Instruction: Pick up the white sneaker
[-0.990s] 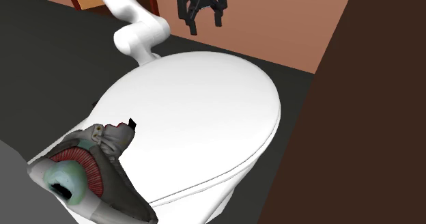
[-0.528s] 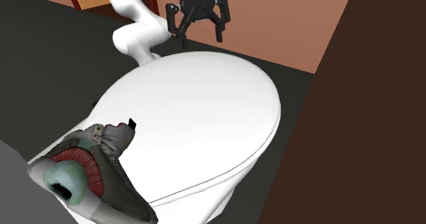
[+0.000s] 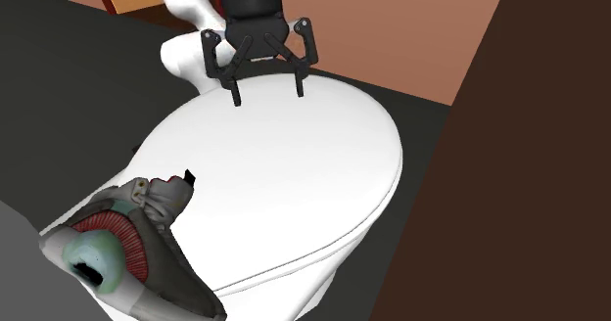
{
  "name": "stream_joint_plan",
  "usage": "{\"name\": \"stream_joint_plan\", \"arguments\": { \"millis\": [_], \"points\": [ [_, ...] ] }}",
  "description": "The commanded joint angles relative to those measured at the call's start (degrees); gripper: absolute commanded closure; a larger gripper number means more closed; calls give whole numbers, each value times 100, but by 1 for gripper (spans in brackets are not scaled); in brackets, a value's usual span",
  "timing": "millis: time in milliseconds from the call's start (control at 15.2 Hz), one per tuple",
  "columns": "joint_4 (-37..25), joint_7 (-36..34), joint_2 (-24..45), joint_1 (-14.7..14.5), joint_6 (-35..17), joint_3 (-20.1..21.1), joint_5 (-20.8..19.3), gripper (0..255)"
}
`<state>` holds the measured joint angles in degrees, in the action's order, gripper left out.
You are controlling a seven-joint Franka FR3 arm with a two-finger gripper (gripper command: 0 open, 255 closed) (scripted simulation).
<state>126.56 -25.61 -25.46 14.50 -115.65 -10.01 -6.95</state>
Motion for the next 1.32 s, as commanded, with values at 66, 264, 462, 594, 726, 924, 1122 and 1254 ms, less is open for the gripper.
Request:
{"name": "stream_joint_plan", "arguments": {
  "millis": [66,264,462,594,726,924,1122,1254],
  "points": [
    [-170,-321,267,223,-220,-136,-63,0],
    [-356,-608,539,442,-419,-296,-110,0],
    [-532,-893,789,655,-601,-461,-145,0],
    [-643,-1082,943,794,-715,-573,-161,0],
    [-746,-1272,1088,932,-823,-687,-174,0],
    [-613,-1300,1112,948,-987,-707,-184,0],
    [-411,-1314,1144,955,-1218,-721,-195,0],
    [-246,-1326,1179,961,-1418,-735,-202,0]
  ]
}}
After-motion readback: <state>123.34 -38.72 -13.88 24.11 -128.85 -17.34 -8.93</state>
